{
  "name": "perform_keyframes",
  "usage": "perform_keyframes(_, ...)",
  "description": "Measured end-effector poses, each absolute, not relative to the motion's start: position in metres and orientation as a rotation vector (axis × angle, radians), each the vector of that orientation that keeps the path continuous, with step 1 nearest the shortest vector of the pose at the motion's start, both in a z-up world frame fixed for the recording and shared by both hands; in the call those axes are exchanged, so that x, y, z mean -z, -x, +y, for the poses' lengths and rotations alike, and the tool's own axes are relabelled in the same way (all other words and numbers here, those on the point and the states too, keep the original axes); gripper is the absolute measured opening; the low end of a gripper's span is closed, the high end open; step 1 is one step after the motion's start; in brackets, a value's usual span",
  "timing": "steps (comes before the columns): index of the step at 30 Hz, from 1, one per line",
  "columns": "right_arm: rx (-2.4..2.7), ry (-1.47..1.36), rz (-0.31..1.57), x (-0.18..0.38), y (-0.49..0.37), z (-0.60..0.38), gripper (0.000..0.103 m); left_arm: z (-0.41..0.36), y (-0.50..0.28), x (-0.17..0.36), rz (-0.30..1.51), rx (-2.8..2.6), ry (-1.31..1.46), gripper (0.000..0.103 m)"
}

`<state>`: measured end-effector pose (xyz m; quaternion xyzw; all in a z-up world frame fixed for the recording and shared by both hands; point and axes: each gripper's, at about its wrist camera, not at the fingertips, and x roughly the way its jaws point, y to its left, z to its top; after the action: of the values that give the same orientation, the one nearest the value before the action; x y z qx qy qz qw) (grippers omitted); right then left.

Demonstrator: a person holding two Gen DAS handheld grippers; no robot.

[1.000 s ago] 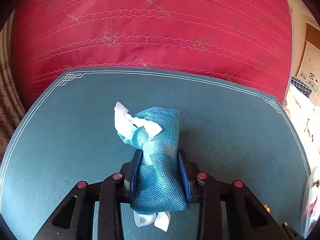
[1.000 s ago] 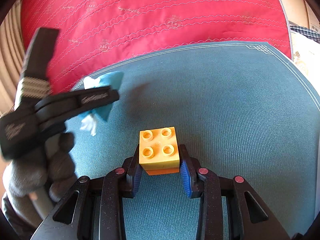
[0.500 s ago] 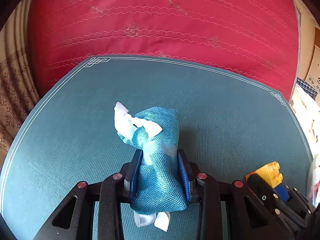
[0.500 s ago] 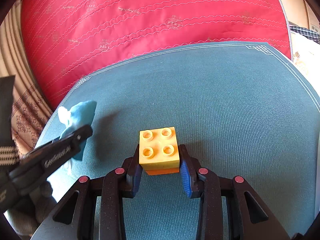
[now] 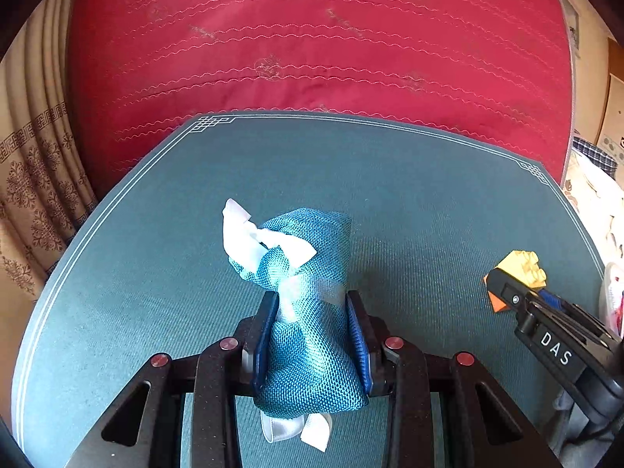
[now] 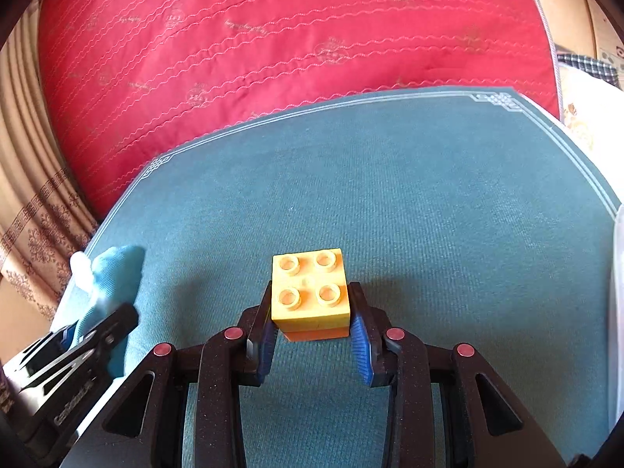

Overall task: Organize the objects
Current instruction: 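Carry the yellow-orange block with the right gripper into the bowl and release it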

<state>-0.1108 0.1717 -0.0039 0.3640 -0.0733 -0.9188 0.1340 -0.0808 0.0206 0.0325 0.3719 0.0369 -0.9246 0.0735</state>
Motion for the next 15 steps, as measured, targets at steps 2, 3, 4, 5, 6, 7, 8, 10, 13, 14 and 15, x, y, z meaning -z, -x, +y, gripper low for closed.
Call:
perform_keyframes(2,2.681,-1.021,-0.189,-0.003,0.105,0.17,0.035,0.02,0.075,-0.035,0.101,2.776,-1.105,0.037)
perform_keyframes(3,2.687,-1.004,-0.187,-0.007,0.102,0.171,0.035,0.019,0.071,-0.037,0.096,2.777,-1.099,0.037)
perform_keyframes(4,2.694,-0.985,-0.192,-0.011,0.1,0.173,0.035,0.018,0.068,-0.038,0.093,2.778,-1.092,0.037)
perform_keyframes(5,2.7,-0.97,-0.199,-0.015,0.097,0.174,0.035,0.017,0.064,-0.04,0.092,2.779,-1.084,0.037)
perform_keyframes(6,2.707,-0.955,-0.205,-0.019,0.094,0.176,0.035,0.016,0.061,-0.042,0.091,2.782,-1.077,0.037)
perform_keyframes(7,2.712,-0.944,-0.21,-0.023,0.093,0.177,0.035,0.015,0.058,-0.044,0.089,2.785,-1.07,0.037)
perform_keyframes(8,2.719,-0.934,-0.215,-0.027,0.091,0.179,0.035,0.014,0.055,-0.046,0.086,2.788,-1.063,0.037)
perform_keyframes(10,2.728,-0.911,-0.224,-0.035,0.086,0.18,0.035,0.013,0.049,-0.048,0.079,2.796,-1.054,0.037)
perform_keyframes(13,2.741,-0.881,-0.227,-0.046,0.074,0.183,0.035,0.015,0.043,-0.052,0.071,2.816,-1.045,0.037)
perform_keyframes(14,2.745,-0.876,-0.226,-0.049,0.07,0.185,0.035,0.016,0.042,-0.052,0.07,2.824,-1.047,0.037)
perform_keyframes(15,2.749,-0.87,-0.226,-0.052,0.066,0.187,0.035,0.017,0.041,-0.053,0.07,2.833,-1.051,0.037)
